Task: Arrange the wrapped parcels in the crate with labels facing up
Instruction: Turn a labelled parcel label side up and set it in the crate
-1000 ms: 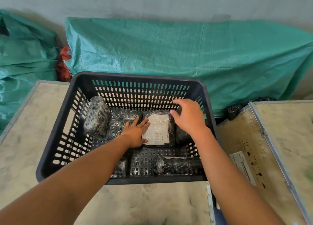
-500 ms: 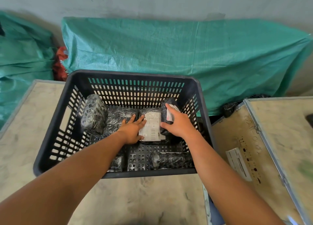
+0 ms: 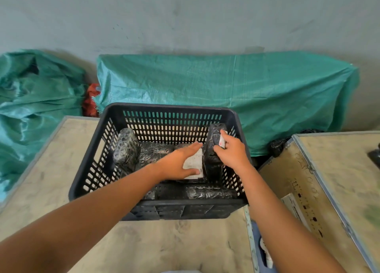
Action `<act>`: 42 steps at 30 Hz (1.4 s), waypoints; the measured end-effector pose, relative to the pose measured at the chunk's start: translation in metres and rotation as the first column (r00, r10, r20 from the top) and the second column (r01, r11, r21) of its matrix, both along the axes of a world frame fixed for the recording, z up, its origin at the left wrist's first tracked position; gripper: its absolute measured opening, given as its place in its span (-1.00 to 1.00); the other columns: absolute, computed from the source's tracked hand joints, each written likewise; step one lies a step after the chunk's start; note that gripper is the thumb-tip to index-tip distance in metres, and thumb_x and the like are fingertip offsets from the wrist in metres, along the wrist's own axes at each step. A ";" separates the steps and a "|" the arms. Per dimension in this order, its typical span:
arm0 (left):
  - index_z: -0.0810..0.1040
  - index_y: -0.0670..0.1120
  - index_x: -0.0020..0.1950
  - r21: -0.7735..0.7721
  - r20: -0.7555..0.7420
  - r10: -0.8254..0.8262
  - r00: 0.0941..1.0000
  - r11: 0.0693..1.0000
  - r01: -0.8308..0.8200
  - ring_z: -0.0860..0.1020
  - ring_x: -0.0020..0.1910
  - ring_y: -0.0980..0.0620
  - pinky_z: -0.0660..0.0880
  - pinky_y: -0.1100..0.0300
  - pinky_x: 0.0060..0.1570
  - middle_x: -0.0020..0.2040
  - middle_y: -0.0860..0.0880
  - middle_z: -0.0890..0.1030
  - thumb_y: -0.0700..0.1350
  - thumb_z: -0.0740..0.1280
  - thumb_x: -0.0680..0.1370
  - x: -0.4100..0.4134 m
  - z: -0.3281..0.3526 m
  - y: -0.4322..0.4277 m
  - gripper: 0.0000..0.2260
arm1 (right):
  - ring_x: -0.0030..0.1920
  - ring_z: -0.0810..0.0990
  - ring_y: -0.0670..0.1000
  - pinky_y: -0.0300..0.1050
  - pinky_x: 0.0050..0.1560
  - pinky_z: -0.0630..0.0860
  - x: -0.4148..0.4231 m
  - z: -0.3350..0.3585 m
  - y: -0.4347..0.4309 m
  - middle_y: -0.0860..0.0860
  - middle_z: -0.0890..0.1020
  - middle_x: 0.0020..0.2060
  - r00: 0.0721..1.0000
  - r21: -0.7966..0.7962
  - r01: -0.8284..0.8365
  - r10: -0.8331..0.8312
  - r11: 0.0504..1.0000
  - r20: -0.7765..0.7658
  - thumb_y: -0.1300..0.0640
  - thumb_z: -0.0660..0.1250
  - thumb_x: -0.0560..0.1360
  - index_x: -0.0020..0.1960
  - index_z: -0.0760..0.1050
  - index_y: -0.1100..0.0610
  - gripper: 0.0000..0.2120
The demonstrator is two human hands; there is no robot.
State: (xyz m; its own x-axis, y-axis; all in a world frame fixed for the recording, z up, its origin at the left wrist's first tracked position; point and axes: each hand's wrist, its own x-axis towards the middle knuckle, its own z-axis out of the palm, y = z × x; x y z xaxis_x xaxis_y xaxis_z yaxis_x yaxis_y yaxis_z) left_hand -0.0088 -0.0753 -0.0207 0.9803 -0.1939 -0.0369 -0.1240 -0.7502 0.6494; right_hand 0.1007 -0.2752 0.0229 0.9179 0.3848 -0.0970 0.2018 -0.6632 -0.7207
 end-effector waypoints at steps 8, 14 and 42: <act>-0.11 0.05 0.66 -0.214 0.397 0.268 0.878 0.957 -0.195 0.15 0.59 0.04 0.23 0.12 0.50 0.64 -0.01 0.14 0.13 0.50 0.48 -0.021 0.042 -0.039 -0.02 | 0.20 0.63 0.09 0.07 -0.21 0.73 -0.023 0.084 0.016 0.03 0.38 0.55 0.949 0.501 0.243 -0.097 0.831 -0.300 0.17 0.48 0.51 0.58 0.34 0.16 -0.33; 0.14 0.07 0.64 -0.316 0.622 0.332 0.709 0.935 -0.160 0.16 0.59 -0.07 0.26 0.15 0.48 0.57 -0.18 0.24 -0.09 0.39 0.55 -0.030 0.082 -0.019 -0.28 | -0.12 0.79 0.15 0.00 -0.23 0.72 -0.044 0.129 0.017 0.01 0.63 0.14 0.950 0.642 0.120 0.100 0.757 -0.296 -0.08 0.47 0.54 0.63 0.22 0.00 -0.24; 0.12 0.11 0.64 -0.515 -0.342 0.335 0.878 0.714 -0.474 0.51 0.22 0.07 0.57 0.27 0.10 0.40 0.09 0.37 -0.26 0.32 0.63 0.025 0.007 0.027 -0.34 | 0.57 0.24 0.06 0.07 0.54 0.29 0.014 -0.023 0.025 0.01 0.23 0.61 0.903 0.074 -0.309 0.317 0.948 -0.290 0.06 0.68 0.32 0.67 0.06 -0.15 0.13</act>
